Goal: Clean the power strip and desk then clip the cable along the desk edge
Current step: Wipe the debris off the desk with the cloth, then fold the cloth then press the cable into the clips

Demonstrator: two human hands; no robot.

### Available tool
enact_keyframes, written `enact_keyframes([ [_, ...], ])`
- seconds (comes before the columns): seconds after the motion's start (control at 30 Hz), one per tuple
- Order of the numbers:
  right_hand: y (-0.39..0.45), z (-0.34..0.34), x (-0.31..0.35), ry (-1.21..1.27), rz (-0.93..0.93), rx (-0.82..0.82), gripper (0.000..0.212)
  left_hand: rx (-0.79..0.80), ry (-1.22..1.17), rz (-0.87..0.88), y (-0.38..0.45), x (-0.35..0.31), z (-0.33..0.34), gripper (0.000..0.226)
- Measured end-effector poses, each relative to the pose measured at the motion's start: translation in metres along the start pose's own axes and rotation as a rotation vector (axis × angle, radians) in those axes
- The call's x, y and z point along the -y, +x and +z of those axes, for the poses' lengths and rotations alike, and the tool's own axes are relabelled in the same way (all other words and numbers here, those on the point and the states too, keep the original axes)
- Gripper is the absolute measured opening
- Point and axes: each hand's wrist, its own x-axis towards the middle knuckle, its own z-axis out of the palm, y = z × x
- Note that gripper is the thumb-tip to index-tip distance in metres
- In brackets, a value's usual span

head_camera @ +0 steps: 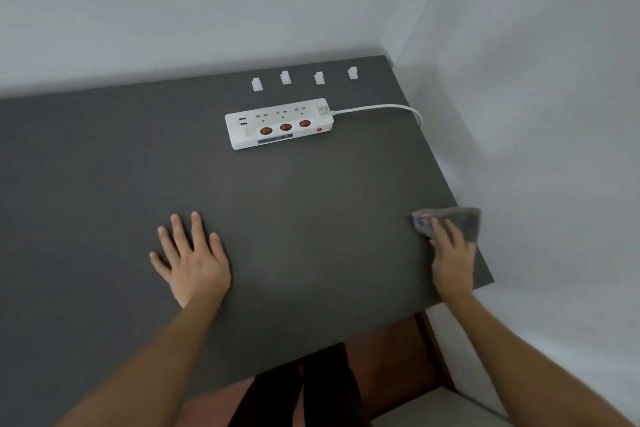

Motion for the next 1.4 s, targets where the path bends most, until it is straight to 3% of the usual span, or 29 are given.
enact_keyframes([
  [0.07,0.014,-0.048,-0.056,-0.025,0.399,0.077,0.036,0.004,-0.003,0.007,0.001,0.003,0.0,0.053],
  [0.13,0.02,-0.098,-0.081,0.032,0.592,-0.01,0.029,0.019,-0.015,0.017,0.001,0.003,0.0,0.053],
  [0.2,0.022,-0.131,-0.078,0.069,0.478,-0.106,0.019,0.048,-0.013,0.031,0.001,0.0,-0.003,0.054],
  [0.3,0.017,-0.149,-0.055,0.1,0.338,-0.045,0.018,0.104,-0.012,0.023,0.005,-0.003,-0.011,0.054],
  [0.43,0.027,-0.17,-0.002,0.683,0.361,-0.048,0.022,0.201,-0.125,-0.06,0.012,-0.032,-0.033,0.059],
  [0.5,0.027,-0.181,0.024,0.985,0.329,0.07,0.023,0.286,-0.185,0.068,0.011,-0.064,-0.043,0.059],
  [0.57,0.028,-0.193,0.048,1.114,0.273,0.199,0.024,0.429,-0.414,0.223,0.002,-0.107,-0.057,0.057],
  [0.67,0.036,-0.2,0.079,1.142,0.203,0.36,0.026,0.817,-0.82,0.336,-0.025,-0.174,-0.086,0.059],
  [0.73,0.042,-0.2,0.094,1.137,0.154,0.482,0.026,1.044,-0.928,0.39,-0.037,-0.206,-0.097,0.061],
  [0.87,0.058,-0.21,0.102,1.189,0.066,0.828,0.038,1.261,-1.03,0.38,-0.035,-0.235,-0.089,0.054],
  [0.97,0.074,-0.209,0.093,1.267,0.057,1.014,0.051,1.207,-1.063,0.293,-0.031,-0.242,-0.084,0.028],
  [1.07,0.086,-0.197,0.088,1.136,-0.056,1.043,0.06,1.009,-1.031,0.325,-0.031,-0.251,-0.09,0.017],
  [1.13,0.089,-0.188,0.089,0.977,-0.171,1.028,0.074,0.875,-0.93,0.409,-0.031,-0.257,-0.097,0.017],
  [1.2,0.092,-0.178,0.092,0.884,-0.256,1.013,0.084,0.719,-0.776,0.471,-0.03,-0.262,-0.103,0.032],
  [1.23,0.093,-0.171,0.093,0.838,-0.28,0.972,0.081,0.638,-0.675,0.491,-0.029,-0.264,-0.106,0.037],
  [1.3,0.097,-0.156,0.092,0.826,-0.26,0.853,0.052,0.554,-0.571,0.491,-0.028,-0.267,-0.109,0.035],
  [1.37,0.103,-0.147,0.087,0.864,-0.193,0.792,0.013,0.622,-0.583,0.462,-0.028,-0.266,-0.113,0.029],
  [1.4,0.106,-0.148,0.083,0.863,-0.191,0.795,0.008,0.709,-0.617,0.426,-0.029,-0.264,-0.116,0.028],
])
